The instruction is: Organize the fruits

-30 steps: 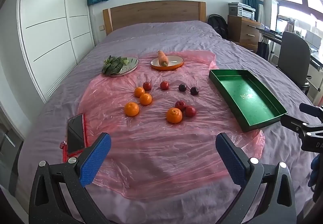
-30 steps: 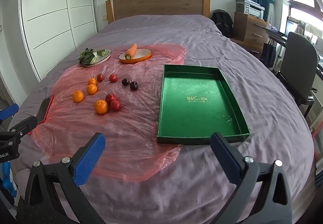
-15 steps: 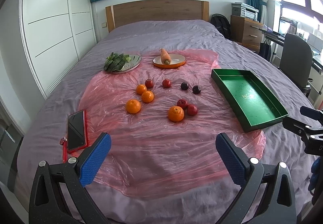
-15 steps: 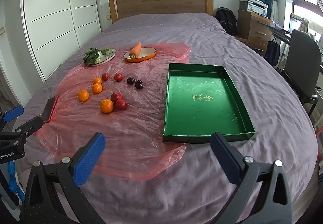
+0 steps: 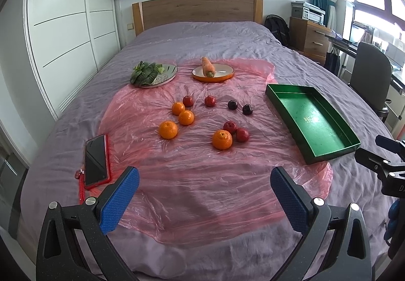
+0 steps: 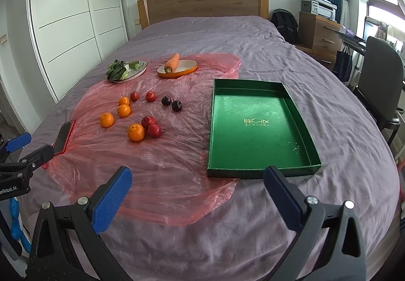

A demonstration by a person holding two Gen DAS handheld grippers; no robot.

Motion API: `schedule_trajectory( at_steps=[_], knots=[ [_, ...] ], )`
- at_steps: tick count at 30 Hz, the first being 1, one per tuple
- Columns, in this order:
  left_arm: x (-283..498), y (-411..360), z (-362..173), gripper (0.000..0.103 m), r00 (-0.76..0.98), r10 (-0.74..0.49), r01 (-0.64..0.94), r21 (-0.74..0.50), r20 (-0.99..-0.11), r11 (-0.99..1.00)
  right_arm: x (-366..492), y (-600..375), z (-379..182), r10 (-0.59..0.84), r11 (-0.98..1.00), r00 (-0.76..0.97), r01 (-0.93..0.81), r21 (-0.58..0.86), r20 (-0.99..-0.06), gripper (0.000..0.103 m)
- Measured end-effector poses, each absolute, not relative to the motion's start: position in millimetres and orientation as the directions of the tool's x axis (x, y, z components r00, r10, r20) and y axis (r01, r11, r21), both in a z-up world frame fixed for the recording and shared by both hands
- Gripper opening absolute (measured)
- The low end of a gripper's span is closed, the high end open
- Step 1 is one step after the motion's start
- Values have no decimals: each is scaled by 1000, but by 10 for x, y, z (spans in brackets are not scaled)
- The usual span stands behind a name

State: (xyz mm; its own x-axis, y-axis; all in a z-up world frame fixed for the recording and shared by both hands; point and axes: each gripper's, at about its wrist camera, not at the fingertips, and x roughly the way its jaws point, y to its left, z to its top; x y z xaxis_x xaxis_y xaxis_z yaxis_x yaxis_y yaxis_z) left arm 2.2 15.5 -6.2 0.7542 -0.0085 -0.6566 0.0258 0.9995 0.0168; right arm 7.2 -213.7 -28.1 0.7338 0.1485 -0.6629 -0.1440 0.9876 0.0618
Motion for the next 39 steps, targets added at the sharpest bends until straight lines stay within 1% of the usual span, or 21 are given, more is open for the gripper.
schedule_trajectory(
  at_steps=[13,28,39],
  knots=[
    [58,221,-83,102,733,-14,8,-12,-680,1000,74,-2126,-349,150,988,727,-140,69,-670,103],
    [75,228,-88,102,738,-16,6,-18,-674,1000,73,-2155,-382,141,989,723,-125,73,-677,103],
    [88,183,-127,102,728,-7,16,7,-685,1000,85,-2154,-442,154,987,712,-136,81,-685,103]
  ],
)
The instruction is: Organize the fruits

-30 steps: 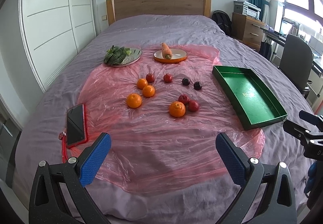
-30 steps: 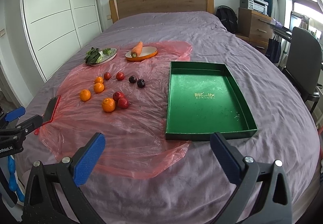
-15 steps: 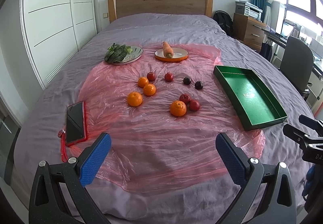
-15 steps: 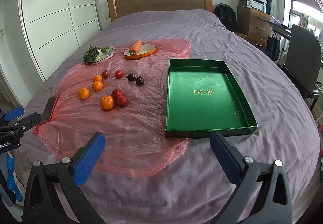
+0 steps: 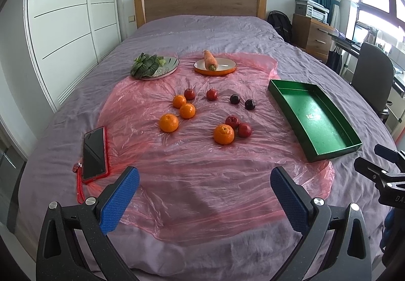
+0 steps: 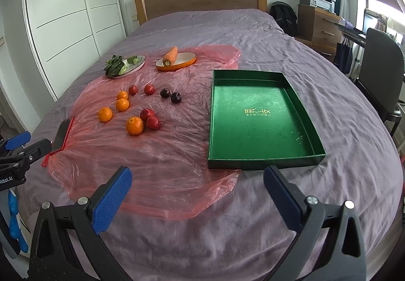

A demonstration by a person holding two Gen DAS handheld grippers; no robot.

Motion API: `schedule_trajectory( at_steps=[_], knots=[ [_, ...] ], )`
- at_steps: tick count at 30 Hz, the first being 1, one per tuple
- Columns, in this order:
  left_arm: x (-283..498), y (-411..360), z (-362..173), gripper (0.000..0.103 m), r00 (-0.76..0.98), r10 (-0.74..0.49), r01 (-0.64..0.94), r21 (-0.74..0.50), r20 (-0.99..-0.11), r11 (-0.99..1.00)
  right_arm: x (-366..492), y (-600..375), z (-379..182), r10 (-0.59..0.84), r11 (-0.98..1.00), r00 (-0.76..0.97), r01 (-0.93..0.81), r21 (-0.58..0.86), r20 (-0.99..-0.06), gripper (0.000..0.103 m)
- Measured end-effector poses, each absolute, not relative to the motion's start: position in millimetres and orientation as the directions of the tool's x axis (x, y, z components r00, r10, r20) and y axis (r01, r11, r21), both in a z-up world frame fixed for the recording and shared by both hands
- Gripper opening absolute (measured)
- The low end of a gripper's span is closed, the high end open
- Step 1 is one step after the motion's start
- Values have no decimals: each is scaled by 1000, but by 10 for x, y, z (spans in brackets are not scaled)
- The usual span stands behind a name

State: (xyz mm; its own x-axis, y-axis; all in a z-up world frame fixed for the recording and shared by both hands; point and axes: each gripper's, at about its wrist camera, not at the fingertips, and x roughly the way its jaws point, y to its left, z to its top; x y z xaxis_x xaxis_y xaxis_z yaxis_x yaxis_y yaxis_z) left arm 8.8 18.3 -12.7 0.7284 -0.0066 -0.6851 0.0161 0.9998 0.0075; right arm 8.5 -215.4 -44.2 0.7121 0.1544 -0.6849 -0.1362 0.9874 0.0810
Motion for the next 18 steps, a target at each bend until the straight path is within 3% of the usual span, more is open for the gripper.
schedule_trajectory(
  at_steps=[18],
  knots=[
    [231,224,-209,102,708,-13,34,16,-707,999,206,-2106,-511,179,983,694,-161,93,-697,103]
  ],
)
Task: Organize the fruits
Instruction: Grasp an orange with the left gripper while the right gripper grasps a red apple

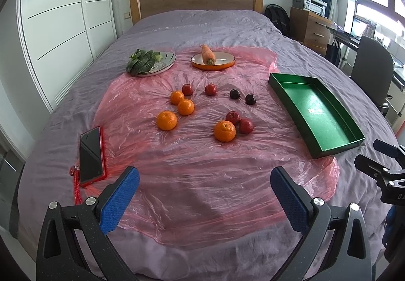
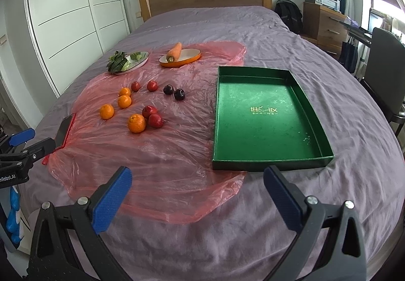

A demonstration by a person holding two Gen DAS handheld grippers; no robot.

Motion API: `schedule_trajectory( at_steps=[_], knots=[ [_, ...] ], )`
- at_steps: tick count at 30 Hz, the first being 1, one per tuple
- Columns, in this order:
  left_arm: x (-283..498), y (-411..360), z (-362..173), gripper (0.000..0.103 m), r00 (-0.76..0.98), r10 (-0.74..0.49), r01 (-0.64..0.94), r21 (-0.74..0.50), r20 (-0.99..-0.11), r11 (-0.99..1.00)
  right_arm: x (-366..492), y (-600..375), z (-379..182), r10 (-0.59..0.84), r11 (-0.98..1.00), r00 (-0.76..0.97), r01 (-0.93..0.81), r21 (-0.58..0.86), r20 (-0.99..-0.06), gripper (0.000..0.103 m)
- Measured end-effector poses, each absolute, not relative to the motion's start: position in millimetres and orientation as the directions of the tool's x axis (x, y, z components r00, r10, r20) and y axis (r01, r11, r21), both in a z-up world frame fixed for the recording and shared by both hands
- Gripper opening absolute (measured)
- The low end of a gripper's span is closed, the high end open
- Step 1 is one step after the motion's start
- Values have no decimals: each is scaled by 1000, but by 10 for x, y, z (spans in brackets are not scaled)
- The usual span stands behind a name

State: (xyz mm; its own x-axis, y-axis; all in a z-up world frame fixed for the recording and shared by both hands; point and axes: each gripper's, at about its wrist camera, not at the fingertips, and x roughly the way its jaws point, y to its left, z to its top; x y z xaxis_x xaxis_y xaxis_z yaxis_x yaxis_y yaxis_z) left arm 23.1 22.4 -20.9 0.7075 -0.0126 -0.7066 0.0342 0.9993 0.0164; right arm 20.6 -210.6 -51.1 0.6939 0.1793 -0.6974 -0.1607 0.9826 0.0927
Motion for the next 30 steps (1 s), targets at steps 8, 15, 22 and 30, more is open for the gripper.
schedule_trajectory(
  at_steps=[8,15,22,30],
  knots=[
    [333,258,-283,102,681,15,16,35,-733,999,264,-1993,-516,201,976,689,-204,80,-696,103],
    [428,446,-452,102,643,35,-31,19,-765,999,393,-1802,-574,236,963,667,-260,76,-707,103],
    [583,695,-588,89,613,20,-71,-30,-790,997,620,-1561,-707,302,936,616,-336,103,-728,103],
    [894,547,-789,65,567,-65,1,-78,-821,997,1031,-1273,-918,366,895,534,-426,132,-762,103]
  ],
)
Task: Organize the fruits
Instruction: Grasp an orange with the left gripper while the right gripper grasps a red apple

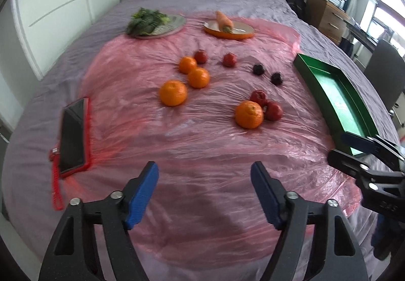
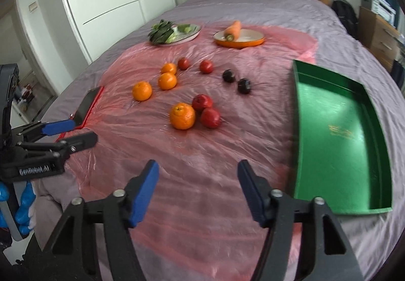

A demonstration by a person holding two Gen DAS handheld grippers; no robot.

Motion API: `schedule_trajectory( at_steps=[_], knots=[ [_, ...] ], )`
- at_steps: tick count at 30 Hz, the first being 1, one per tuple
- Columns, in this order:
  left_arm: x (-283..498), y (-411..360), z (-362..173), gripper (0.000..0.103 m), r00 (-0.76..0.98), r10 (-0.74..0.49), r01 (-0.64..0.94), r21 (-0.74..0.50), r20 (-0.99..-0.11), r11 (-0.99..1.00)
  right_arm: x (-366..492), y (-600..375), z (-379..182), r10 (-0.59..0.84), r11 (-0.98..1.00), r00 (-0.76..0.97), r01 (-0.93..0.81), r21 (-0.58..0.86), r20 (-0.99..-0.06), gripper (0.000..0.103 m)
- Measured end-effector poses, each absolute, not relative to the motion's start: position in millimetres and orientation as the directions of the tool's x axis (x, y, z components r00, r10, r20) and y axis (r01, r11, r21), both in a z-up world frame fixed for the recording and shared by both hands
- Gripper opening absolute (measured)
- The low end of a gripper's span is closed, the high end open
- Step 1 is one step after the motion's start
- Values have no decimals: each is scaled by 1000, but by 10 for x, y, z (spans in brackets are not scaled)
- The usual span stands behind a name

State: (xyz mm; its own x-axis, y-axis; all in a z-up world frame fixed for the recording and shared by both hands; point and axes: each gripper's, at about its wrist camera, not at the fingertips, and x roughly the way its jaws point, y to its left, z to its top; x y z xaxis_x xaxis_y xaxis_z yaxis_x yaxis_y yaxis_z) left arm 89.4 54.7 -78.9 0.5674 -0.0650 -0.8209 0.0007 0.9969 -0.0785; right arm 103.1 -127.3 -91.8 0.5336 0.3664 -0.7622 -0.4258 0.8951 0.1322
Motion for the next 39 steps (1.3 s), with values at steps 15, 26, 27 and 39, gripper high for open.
schedule_trajectory(
  at_steps=[15,26,27,39],
  knots=[
    [1610,104,-1072,53,505,-174,206,-78,-846,975,1988,-953,-1296,357,834,385,-541,105,-851,64],
    [1901,-38,-1253,49,468,-188,304,-43,-863,952,2323,-848,-1498,350,768,277,-632,105,-895,60],
    [1923,-49,-1264,48,465,-189,313,-39,-865,949,2333,-825,-1506,351,759,268,-642,105,-897,60],
    [2101,-132,-1412,46,427,-195,376,-23,-883,926,2542,-737,-1660,370,710,162,-684,166,-915,52]
  ],
)
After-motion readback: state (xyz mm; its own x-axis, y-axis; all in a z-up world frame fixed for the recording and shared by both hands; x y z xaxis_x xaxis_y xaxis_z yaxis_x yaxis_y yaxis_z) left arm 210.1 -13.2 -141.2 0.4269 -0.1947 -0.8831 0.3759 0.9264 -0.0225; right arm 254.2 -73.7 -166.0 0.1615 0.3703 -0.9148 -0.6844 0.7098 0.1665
